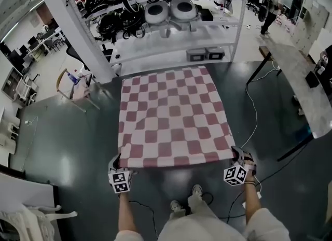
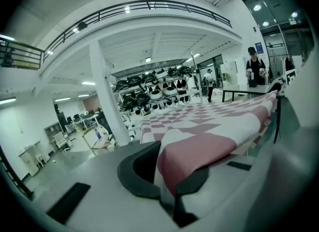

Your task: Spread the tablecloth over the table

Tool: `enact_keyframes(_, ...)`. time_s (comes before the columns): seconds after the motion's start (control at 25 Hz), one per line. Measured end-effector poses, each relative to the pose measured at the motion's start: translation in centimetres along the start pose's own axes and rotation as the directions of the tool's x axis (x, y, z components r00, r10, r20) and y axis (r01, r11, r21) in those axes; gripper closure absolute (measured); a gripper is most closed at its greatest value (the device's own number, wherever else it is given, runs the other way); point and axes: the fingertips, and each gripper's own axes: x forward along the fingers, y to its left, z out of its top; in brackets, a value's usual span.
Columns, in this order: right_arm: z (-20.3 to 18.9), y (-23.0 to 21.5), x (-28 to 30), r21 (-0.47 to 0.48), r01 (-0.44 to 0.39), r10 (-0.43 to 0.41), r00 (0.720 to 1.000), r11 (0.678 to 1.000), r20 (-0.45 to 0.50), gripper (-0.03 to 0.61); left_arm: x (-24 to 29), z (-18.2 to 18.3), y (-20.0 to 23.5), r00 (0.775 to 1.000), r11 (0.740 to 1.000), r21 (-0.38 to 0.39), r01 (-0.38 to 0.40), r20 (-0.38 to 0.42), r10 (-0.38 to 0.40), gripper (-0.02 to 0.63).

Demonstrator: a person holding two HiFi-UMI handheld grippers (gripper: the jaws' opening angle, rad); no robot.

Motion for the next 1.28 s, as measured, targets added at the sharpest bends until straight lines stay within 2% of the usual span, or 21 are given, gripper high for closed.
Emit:
enact_keyframes(0.28,-2.2,5.4,-2.2,0.011,-0.020,0.020,0.997,1.000,-0.079,0.564,-3.8,-7.6,-1.4,0.998,0.999,-0.013,0.051,-0.046,-0.051,0.588)
enact_keyframes(0.44,-4.1,8.5,-2.4,0.076,-0.069,0.078,0.989,0.995,-0.129,0.554,-4.5,-10.2,-2.5,0.992,0.994,0.034,0.103,-0.072,-0.100,0.581)
enact_keyframes(0.48,-4.4,9.2,-2.4,0.102,-0.091,0.104,0.985,0.991,-0.137,0.541,-4.5,-10.8,-3.0,0.988,0.990,0.050,0.130,-0.092,-0.125,0.537)
enact_keyframes(0.52,-4.8,10.0,-2.3,0.122,-0.121,0.139,0.980,0.985,-0.146,0.473,-4.7,-11.6,-3.5,0.981,0.985,0.065,0.158,-0.121,-0.150,0.433)
enact_keyframes(0.56,-5.2,10.8,-2.4,0.133,-0.156,0.175,0.973,0.979,-0.153,0.345,-5.1,-12.7,-4.0,0.973,0.979,0.078,0.186,-0.154,-0.173,0.410)
enact_keyframes(0.6,-5.6,11.6,-2.7,0.136,-0.186,0.206,0.966,0.973,-0.158,0.297,-5.6,-14.0,-4.6,0.963,0.973,0.091,0.213,-0.189,-0.193,0.381)
enact_keyframes(0.68,-6.2,12.9,-3.5,0.138,-0.217,0.238,0.958,0.966,-0.161,0.279,-6.9,-16.5,-5.6,0.942,0.961,0.108,0.255,-0.254,-0.221,0.319)
enact_keyframes(0.76,-6.2,13.6,-4.5,0.162,-0.221,0.246,0.957,0.962,-0.153,0.268,-8.1,-17.8,-5.9,0.933,0.958,0.100,0.267,-0.277,-0.231,0.287)
enact_keyframes(0.88,-4.5,13.8,-5.7,0.208,-0.221,0.247,0.963,0.953,-0.109,0.273,-9.3,-17.4,-4.9,0.952,0.973,0.057,0.222,-0.229,-0.204,0.285)
enact_keyframes(1.04,-1.5,12.9,-7.0,0.333,-0.175,0.197,0.980,0.927,-0.035,0.332,-10.4,-14.3,-4.0,0.975,0.984,0.013,0.176,-0.137,-0.173,0.311)
enact_keyframes(1.16,1.5,11.2,-7.6,0.446,-0.137,0.135,0.990,0.884,0.036,0.404,-10.9,-10.8,-3.8,0.987,0.988,0.012,0.153,-0.048,-0.153,0.402)
enact_keyframes(1.28,4.8,8.8,-8.5,0.554,-0.113,0.064,0.992,0.825,0.107,0.488,-11.3,-6.1,-3.9,0.987,0.989,-0.012,0.145,0.066,-0.144,0.528)
